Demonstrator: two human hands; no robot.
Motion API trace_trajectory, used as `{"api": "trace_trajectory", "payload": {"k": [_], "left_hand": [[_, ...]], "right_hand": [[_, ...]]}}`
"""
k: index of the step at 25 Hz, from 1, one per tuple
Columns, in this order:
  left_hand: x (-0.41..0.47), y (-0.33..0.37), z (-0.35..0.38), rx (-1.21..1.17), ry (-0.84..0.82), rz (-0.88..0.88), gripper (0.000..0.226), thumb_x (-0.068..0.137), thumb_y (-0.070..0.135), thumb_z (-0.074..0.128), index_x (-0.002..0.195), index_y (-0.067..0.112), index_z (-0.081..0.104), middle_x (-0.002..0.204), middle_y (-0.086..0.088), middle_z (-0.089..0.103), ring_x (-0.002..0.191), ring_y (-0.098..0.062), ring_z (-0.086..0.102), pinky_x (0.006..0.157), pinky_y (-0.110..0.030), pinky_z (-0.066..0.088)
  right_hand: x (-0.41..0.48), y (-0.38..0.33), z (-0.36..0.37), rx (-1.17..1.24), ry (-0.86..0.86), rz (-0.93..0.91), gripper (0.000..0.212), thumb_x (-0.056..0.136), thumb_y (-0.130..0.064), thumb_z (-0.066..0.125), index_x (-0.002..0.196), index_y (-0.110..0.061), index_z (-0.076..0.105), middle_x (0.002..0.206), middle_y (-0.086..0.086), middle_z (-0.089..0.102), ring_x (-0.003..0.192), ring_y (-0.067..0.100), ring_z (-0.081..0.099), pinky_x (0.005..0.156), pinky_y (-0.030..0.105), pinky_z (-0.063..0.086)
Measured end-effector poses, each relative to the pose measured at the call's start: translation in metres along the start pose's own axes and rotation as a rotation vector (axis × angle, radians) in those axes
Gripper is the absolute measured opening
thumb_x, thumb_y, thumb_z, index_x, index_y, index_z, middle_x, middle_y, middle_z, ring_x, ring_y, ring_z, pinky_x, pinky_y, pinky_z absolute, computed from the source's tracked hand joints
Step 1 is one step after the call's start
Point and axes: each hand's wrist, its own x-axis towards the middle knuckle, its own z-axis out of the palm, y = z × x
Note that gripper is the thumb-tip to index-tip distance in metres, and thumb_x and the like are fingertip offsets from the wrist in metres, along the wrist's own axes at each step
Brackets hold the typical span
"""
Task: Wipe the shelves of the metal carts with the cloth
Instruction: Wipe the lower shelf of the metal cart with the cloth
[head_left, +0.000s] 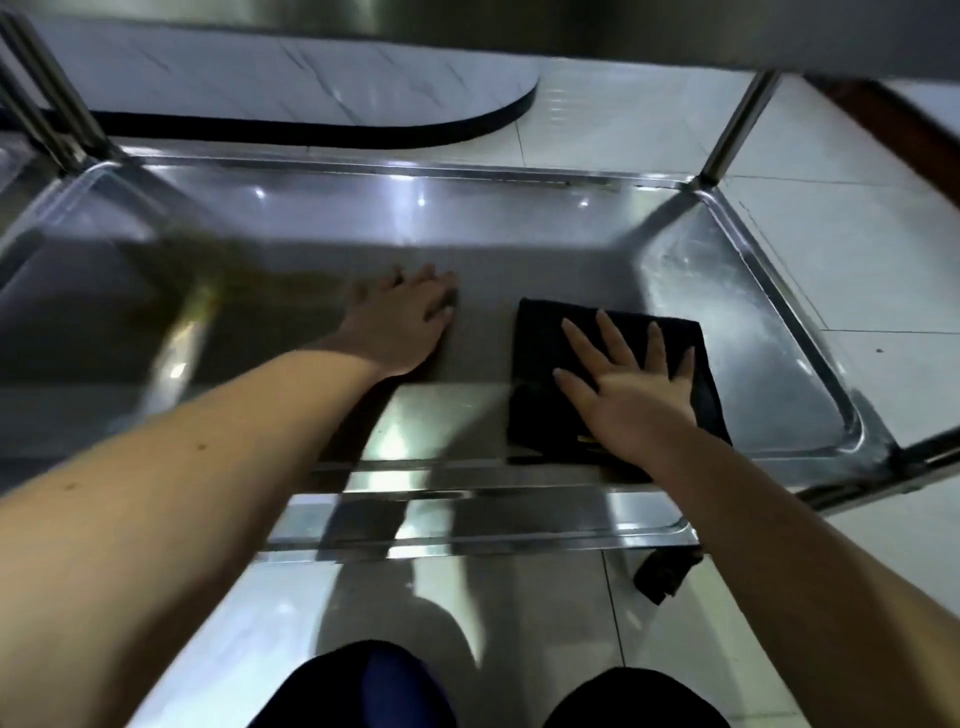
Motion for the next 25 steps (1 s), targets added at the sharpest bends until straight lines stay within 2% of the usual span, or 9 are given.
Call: {"api": "trace_trajectory", "payload": {"k": [4,6,11,15,20,25], "left_hand": [[-0.020,-0.095,-0.014,0.124,0.036,-0.172,0.055,0.100,0.056,0.026,0.152,0.042,0.017,0.163,0.009,0.009,0.150,-0.030,0.003,0.115,-0.062,0.001],[-0.017,-0.108,-0.008,0.193,0.031,-0.205,0.057,0.098,0.062,0.018,0.151,0.047,0.007,0.163,0.011,0.001,0.150,-0.030,0.003,0.112,-0.067,-0.001],[-0.012,-0.112,-0.005,0.203,0.037,-0.179,0.059,0.094,0.066,0.012,0.150,0.052,0.000,0.162,0.014,-0.008,0.150,-0.024,-0.002,0.111,-0.069,-0.002],[-0.009,-0.112,-0.005,0.218,0.019,-0.183,0.060,0.093,0.065,0.011,0.150,0.050,-0.004,0.162,0.013,-0.009,0.150,-0.023,-0.004,0.110,-0.070,-0.001],[-0.011,-0.108,-0.008,0.185,0.023,-0.181,0.057,0.096,0.063,0.013,0.150,0.051,-0.001,0.163,0.012,-0.009,0.150,-0.024,-0.004,0.110,-0.070,-0.002],[-0.009,-0.108,-0.004,0.167,0.041,-0.179,0.055,0.098,0.060,0.014,0.151,0.049,0.003,0.163,0.011,-0.007,0.150,-0.026,-0.002,0.109,-0.071,-0.003]], "right_hand": [[-0.030,-0.073,0.015,-0.089,0.046,-0.268,0.065,0.086,-0.072,0.002,0.145,-0.053,-0.019,0.159,-0.013,-0.023,0.143,0.042,-0.023,0.108,0.070,-0.013],[0.008,-0.102,0.011,-0.067,0.047,-0.314,0.062,0.090,-0.071,0.005,0.146,-0.054,-0.016,0.159,-0.012,-0.022,0.143,0.042,-0.023,0.107,0.071,-0.014],[0.153,-0.150,-0.010,-0.004,0.093,-0.178,0.062,0.094,-0.069,0.014,0.150,-0.049,-0.001,0.164,-0.004,-0.006,0.145,0.044,-0.014,0.106,0.073,-0.011],[0.191,-0.176,-0.017,0.005,0.082,-0.092,0.062,0.094,-0.069,0.013,0.151,-0.047,0.003,0.164,-0.003,-0.004,0.145,0.045,-0.013,0.106,0.073,-0.011],[0.123,-0.145,-0.008,0.017,0.053,-0.165,0.062,0.093,-0.070,0.011,0.149,-0.051,-0.004,0.163,-0.006,-0.009,0.146,0.041,-0.015,0.109,0.071,-0.009],[-0.005,-0.121,0.018,-0.099,-0.002,-0.357,0.066,0.082,-0.074,-0.008,0.143,-0.053,-0.023,0.159,-0.011,-0.024,0.144,0.037,-0.024,0.108,0.067,-0.015]]}}
